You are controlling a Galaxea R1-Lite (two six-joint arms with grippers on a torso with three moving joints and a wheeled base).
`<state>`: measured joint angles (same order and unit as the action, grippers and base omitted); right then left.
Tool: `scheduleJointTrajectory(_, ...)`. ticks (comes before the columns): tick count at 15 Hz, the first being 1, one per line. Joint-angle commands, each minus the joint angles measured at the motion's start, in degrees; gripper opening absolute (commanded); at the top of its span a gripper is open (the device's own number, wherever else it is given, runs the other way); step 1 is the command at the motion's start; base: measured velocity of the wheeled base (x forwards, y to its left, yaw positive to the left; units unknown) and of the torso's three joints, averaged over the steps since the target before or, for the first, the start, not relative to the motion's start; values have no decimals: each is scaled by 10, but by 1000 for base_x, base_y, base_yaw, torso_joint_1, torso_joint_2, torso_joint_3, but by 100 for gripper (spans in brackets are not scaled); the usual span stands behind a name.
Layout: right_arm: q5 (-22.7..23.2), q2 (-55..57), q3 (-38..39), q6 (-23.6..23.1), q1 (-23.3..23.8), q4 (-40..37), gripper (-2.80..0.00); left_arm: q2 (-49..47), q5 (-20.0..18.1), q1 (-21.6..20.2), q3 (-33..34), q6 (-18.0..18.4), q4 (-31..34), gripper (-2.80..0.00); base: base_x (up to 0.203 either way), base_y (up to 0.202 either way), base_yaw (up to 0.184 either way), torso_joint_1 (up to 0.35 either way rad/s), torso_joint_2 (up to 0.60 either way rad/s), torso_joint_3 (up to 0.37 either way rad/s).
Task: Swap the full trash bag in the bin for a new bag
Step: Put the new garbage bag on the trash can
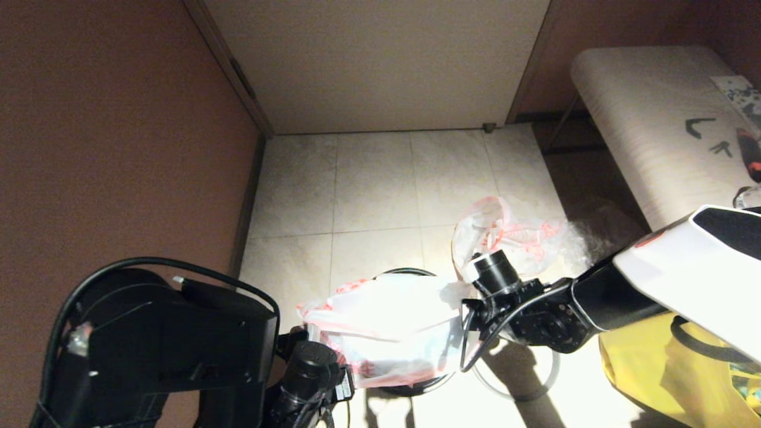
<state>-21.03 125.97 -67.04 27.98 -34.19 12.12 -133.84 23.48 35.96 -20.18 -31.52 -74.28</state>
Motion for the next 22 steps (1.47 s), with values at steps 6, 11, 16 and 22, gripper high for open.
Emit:
scheduleJointTrajectory(6,-9,128,-100,-26,6,2,-280,-54,23,-18,-89,59,34,-280,0,0,0,0,0,0)
scheduleJointTrajectory(11,-5,177,-236,-43,8,9,-280,-54,33,-73,-147,73,93,-280,0,0,0,0,0,0)
scheduleJointTrajectory(16,9,191,-305,-45,9,68,-280,-68,113,-91,-238,70,94,-280,0,0,0,0,0,0)
scheduleJointTrajectory(22,7,171,-298,-70,9,66,-280,-62,135,-95,-223,68,79,-280,0,0,0,0,0,0)
